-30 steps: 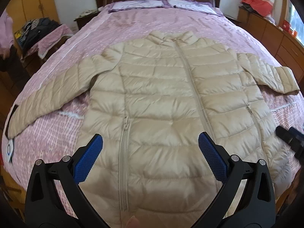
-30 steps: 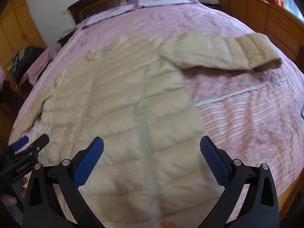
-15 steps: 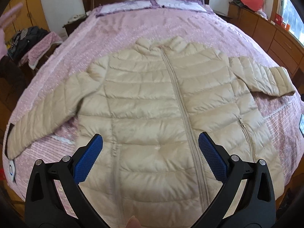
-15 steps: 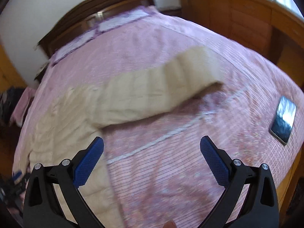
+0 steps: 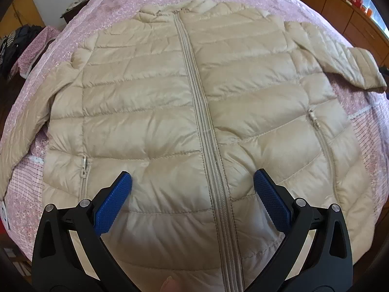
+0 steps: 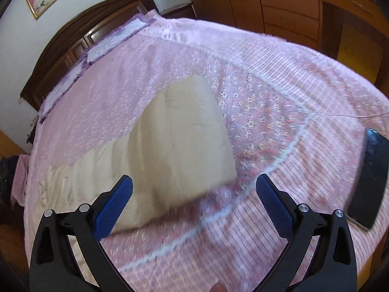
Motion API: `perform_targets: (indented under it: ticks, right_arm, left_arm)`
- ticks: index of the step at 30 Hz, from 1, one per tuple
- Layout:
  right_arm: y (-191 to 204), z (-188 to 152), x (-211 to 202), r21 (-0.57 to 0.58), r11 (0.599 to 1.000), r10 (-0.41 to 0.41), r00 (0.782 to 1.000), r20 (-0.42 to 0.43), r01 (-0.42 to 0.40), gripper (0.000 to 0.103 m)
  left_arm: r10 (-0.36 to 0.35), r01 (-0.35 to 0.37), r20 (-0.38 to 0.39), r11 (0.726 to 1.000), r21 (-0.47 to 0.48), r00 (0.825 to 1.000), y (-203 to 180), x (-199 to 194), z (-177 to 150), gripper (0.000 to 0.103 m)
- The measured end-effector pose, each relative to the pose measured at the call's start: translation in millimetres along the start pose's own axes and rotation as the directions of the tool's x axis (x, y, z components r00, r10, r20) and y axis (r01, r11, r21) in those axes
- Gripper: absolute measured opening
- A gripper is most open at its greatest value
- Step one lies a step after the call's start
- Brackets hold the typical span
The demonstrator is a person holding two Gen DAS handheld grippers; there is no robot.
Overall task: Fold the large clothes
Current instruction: 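Reach the right tool to a jacket sleeve cuff and close on it, then lift the held sleeve with the right tool and carry it across the jacket body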
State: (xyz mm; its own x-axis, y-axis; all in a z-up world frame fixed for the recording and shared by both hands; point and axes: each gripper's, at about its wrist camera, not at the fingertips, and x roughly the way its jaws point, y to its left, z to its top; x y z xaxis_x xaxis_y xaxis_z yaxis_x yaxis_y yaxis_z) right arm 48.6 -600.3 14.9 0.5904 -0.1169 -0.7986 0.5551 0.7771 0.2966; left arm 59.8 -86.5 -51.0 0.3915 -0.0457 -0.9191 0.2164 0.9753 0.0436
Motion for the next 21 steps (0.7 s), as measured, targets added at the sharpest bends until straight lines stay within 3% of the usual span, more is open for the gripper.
perform_targets:
  ticks: [6,8,10,14,16,18,21]
  right_arm:
    - [3,6,40,0.002,1.0,-0.012,0.997,-0.079,0.013,0.098]
    - [4,6,52,0.003,1.0,-0.01,0.994,-0.106,0.01,0.09]
    - [2,3,61,0.027,0.999,0.024,0.988,-0.15,-0.021,0.066]
    - [7,-4,67,0.034,0.999,0.034,0.978,-0.207,-0.027,0.045]
    - [11,-3,60,0.017,0.999,0.043,0.978,-0.203,-0.04,0.027]
    - [17,-2,51,0.003,0.998,0.069,0.976,-0.205,-0.07,0.017]
    - [35,-2,31,-0.077,0.993,0.071,0.977,-0.2,-0.088,0.014]
  left_arm:
    - [-0.009,0.01,-0.034,1.0,0.006,0.999,-2,11,0,0.1]
    - [-0.01,0.01,-0.046,1.0,0.006,0.999,-1,15,0,0.1]
    - [-0.011,0.011,-0.058,1.0,0.008,0.998,-2,18,1,0.1]
    - [-0.021,0.022,-0.079,1.0,0.022,0.997,-4,21,2,0.1]
    - [-0.022,0.026,-0.094,0.999,0.043,0.995,-3,24,8,0.1]
    - [-0.025,0.032,-0.11,0.997,0.063,0.994,-2,26,15,0.1]
    - [-0.037,0.05,-0.144,0.995,0.088,0.989,0,26,22,0.1]
